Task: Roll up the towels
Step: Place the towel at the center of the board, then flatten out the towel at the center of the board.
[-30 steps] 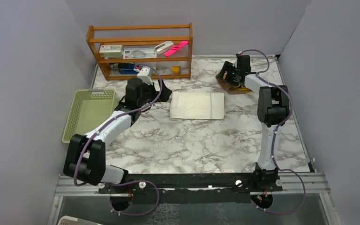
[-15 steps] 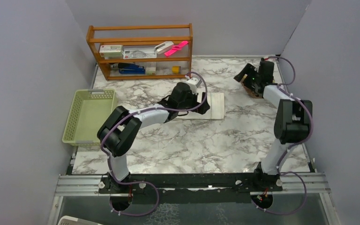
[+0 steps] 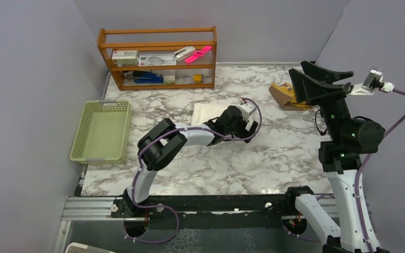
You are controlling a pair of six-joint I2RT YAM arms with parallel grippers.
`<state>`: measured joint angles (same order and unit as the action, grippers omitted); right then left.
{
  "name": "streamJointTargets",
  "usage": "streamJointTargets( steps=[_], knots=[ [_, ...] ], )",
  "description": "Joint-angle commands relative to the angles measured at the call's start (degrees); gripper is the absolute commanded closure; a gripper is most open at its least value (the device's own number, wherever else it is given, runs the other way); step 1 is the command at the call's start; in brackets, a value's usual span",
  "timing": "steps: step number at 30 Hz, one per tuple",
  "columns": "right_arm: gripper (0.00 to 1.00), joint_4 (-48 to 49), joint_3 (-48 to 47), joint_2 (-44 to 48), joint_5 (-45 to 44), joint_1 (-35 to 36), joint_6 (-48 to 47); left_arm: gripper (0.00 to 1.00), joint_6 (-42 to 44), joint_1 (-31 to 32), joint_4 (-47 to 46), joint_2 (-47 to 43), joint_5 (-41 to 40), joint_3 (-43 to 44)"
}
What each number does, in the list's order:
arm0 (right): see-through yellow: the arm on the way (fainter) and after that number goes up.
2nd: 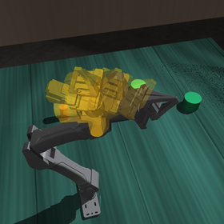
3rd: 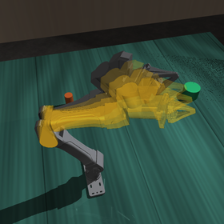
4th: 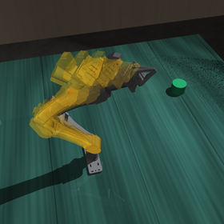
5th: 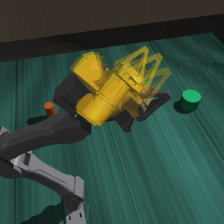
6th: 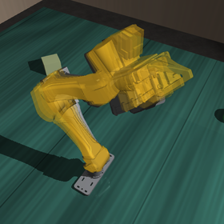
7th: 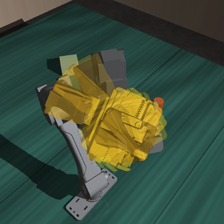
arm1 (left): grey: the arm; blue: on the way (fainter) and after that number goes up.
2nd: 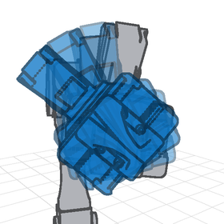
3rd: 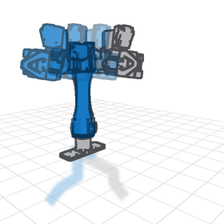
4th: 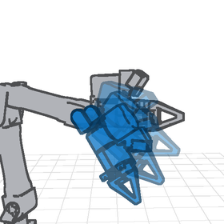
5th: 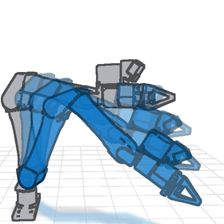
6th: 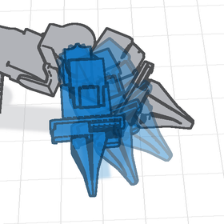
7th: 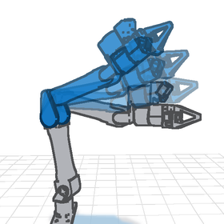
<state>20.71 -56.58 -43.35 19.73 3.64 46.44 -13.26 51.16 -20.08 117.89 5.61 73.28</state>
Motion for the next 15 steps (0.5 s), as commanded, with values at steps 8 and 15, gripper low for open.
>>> streamJointTargets(
  steps=[8, 15],
  knots=[
    [0.0, -0.3, 2.35, 2.76, 1.17, -0.08, 12.09, 0.14, 0.92, 3.71, -0.76, 7.27, -6.41, 7.37],
    [0.0, 0.58, 3.31, 3.29, 0.04, -0.07, 13.05, 0.23, 1.91, 4.82, 0.45, 8.32, -10.46, 8.55]
  ],
)
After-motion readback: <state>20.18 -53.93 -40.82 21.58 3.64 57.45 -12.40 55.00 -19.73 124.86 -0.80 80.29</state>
